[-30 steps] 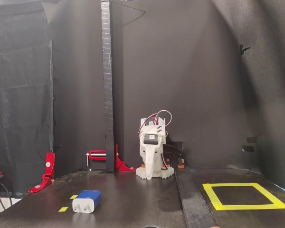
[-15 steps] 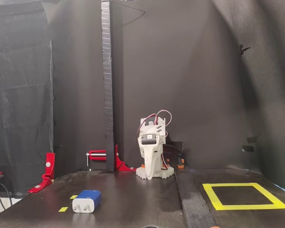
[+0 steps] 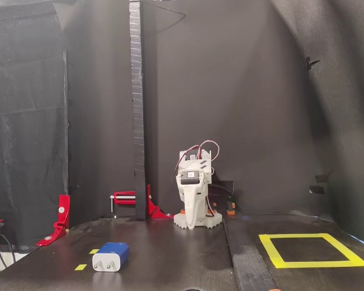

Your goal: Grasp the block and place it in the designated area.

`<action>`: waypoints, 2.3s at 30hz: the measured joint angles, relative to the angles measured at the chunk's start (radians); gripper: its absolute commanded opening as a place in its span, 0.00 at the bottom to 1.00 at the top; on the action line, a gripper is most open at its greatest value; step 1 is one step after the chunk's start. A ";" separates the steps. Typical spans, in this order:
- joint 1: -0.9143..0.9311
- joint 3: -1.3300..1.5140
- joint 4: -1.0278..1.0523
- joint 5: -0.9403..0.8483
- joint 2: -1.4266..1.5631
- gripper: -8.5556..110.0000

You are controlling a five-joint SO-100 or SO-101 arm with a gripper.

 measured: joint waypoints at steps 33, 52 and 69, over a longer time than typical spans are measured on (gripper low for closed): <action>0.000 0.000 0.000 0.000 0.000 0.07; 0.005 0.000 0.000 0.009 0.000 0.07; 0.003 0.000 -0.540 0.006 0.000 0.07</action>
